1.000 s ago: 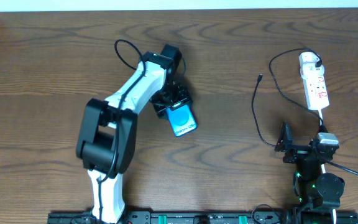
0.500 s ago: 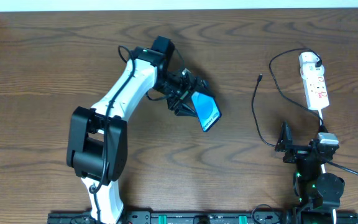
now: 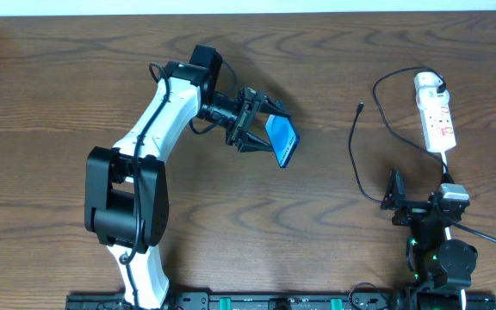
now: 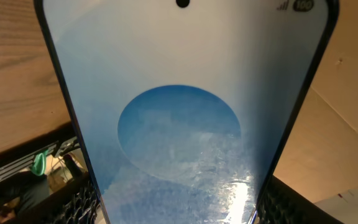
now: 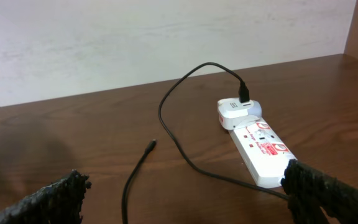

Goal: Plug charger to phone and switch on socket
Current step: 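Reach the right gripper toward the phone held by the left gripper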

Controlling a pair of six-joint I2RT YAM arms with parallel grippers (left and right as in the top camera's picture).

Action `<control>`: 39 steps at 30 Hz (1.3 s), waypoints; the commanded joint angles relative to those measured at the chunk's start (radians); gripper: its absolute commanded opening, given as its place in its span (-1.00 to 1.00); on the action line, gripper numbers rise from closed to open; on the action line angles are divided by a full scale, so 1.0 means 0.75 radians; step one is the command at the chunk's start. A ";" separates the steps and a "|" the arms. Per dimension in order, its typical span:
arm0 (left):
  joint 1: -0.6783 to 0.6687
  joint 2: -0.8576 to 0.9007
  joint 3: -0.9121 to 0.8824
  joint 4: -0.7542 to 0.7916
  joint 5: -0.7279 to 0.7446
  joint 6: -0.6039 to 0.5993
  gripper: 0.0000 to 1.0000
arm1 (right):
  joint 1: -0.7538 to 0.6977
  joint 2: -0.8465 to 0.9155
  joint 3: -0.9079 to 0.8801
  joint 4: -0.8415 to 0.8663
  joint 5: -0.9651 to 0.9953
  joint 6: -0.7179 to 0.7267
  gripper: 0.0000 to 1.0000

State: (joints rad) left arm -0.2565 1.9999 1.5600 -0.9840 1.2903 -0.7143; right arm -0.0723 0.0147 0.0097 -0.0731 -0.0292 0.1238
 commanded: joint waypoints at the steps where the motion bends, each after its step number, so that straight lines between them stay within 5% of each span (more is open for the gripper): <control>1: 0.006 -0.026 0.030 -0.002 0.096 -0.013 0.24 | 0.010 -0.011 -0.006 0.000 0.001 -0.012 0.99; 39: 0.006 -0.026 0.030 -0.001 0.120 -0.002 0.25 | 0.010 -0.011 -0.006 0.001 0.001 -0.012 0.99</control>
State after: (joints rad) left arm -0.2562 1.9999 1.5600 -0.9840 1.3300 -0.7139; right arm -0.0723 0.0147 0.0097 -0.0727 -0.0292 0.1238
